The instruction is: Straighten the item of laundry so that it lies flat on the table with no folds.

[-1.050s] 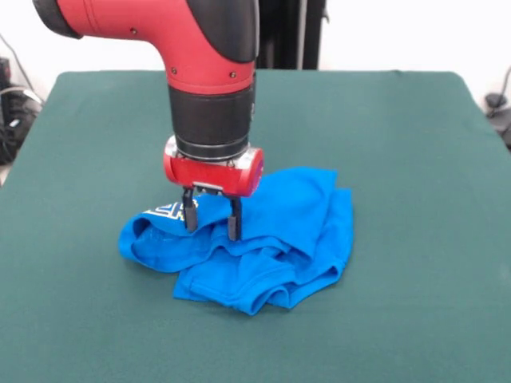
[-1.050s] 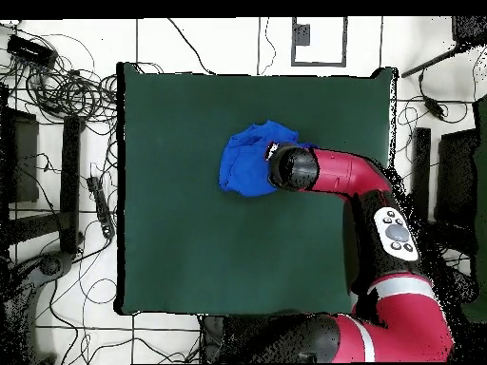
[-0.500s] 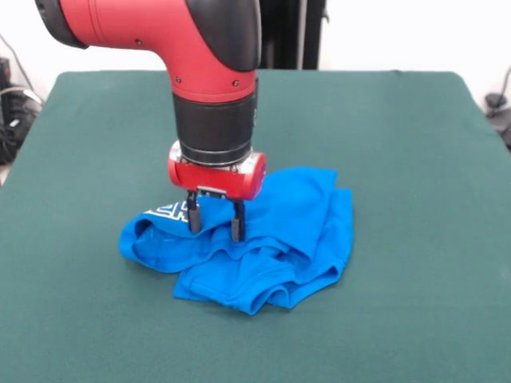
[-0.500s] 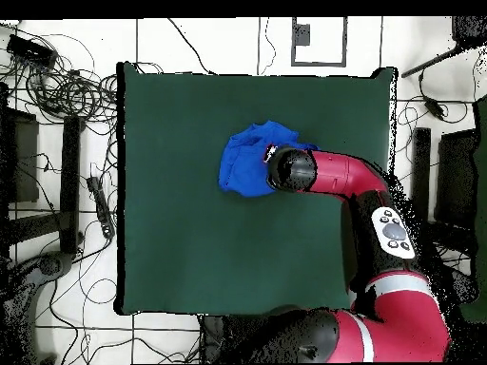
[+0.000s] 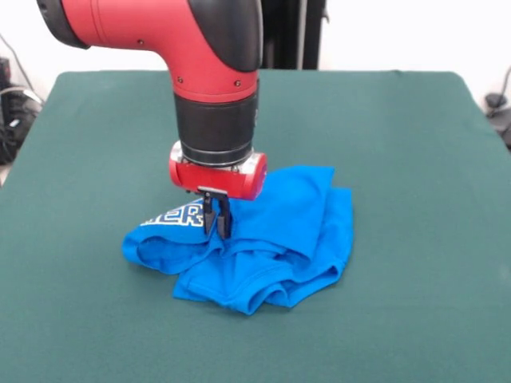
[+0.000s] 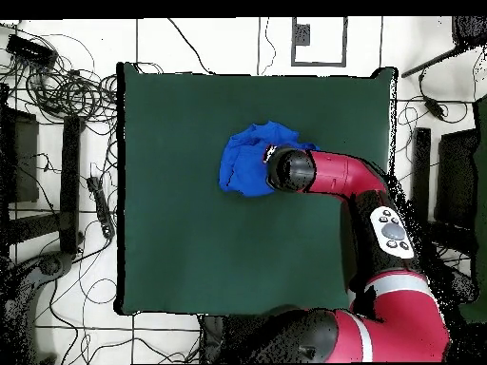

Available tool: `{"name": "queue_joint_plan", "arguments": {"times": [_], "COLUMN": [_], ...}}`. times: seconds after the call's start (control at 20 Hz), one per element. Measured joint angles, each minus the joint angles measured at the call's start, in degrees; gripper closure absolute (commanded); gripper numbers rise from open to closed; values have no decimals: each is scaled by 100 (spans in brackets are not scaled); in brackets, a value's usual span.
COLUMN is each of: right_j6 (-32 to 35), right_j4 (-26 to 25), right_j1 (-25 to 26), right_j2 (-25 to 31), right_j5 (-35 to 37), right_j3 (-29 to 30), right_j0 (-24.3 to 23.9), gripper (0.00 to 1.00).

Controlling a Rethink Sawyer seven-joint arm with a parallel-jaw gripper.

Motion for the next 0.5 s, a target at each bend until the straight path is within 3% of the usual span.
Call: {"name": "queue_joint_plan", "arguments": {"times": [0.5], "right_j6": [0], "right_j4": [-176], "right_j1": [-131], "right_j2": [0], "right_j5": [0], "right_j3": [123], "right_j0": [1], "gripper": [100]}}
